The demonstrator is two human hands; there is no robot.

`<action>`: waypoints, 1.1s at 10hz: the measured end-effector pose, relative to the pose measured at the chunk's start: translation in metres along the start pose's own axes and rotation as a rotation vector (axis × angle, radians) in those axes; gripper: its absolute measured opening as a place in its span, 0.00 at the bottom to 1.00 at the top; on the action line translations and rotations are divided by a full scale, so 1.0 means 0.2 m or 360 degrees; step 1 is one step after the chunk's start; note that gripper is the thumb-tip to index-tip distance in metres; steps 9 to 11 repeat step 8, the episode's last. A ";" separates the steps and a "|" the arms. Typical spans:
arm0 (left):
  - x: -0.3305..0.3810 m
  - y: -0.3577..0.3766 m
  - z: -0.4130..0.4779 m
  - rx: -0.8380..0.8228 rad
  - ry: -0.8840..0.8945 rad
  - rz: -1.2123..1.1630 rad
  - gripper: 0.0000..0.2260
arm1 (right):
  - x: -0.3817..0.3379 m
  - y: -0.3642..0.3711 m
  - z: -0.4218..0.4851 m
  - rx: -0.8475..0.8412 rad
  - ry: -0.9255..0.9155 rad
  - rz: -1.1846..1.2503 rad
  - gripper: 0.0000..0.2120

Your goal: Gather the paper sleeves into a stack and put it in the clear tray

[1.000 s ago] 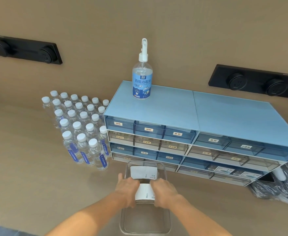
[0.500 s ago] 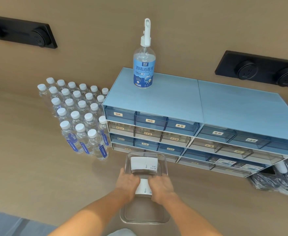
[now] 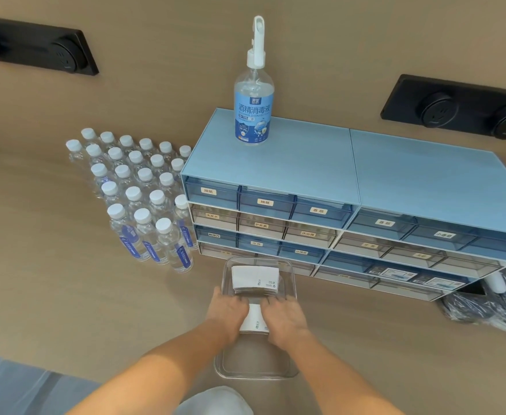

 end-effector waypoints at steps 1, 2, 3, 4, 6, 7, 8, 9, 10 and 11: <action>-0.01 0.01 0.00 -0.0055 0.0004 -0.0057 0.22 | 0.01 -0.01 0.00 -0.0015 -0.0002 0.0069 0.34; -0.02 0.01 0.00 -0.0070 0.0015 -0.0138 0.31 | 0.02 -0.04 -0.03 -0.0040 0.0001 0.0157 0.38; -0.02 -0.02 -0.01 -0.0063 0.0023 -0.0154 0.35 | 0.02 -0.06 -0.06 -0.0025 0.0004 0.0234 0.38; -0.03 -0.09 -0.06 -0.0028 0.0011 -0.0142 0.35 | 0.02 -0.10 -0.10 -0.0008 -0.0008 0.0240 0.37; -0.05 -0.11 -0.17 0.0003 0.0007 -0.0246 0.33 | 0.00 -0.16 -0.18 0.0083 -0.0058 0.0271 0.35; -0.06 -0.12 -0.22 0.0173 0.0021 -0.0260 0.27 | 0.00 -0.22 -0.24 0.0202 -0.0065 0.0380 0.28; -0.09 -0.15 -0.27 0.0325 -0.0020 -0.0309 0.24 | -0.02 -0.29 -0.31 0.0368 -0.0040 0.0450 0.19; -0.09 -0.15 -0.27 0.0325 -0.0020 -0.0309 0.24 | -0.02 -0.29 -0.31 0.0368 -0.0040 0.0450 0.19; -0.09 -0.15 -0.27 0.0325 -0.0020 -0.0309 0.24 | -0.02 -0.29 -0.31 0.0368 -0.0040 0.0450 0.19; -0.09 -0.15 -0.27 0.0325 -0.0020 -0.0309 0.24 | -0.02 -0.29 -0.31 0.0368 -0.0040 0.0450 0.19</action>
Point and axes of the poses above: each hand's wrist, its own z-axis towards the middle knuckle, its own y-axis out of the palm, x = y × z, the point moved 9 cm from there along z, towards the middle knuckle, and after that the axes turned 4 degrees about z, right-handed, at the moved point
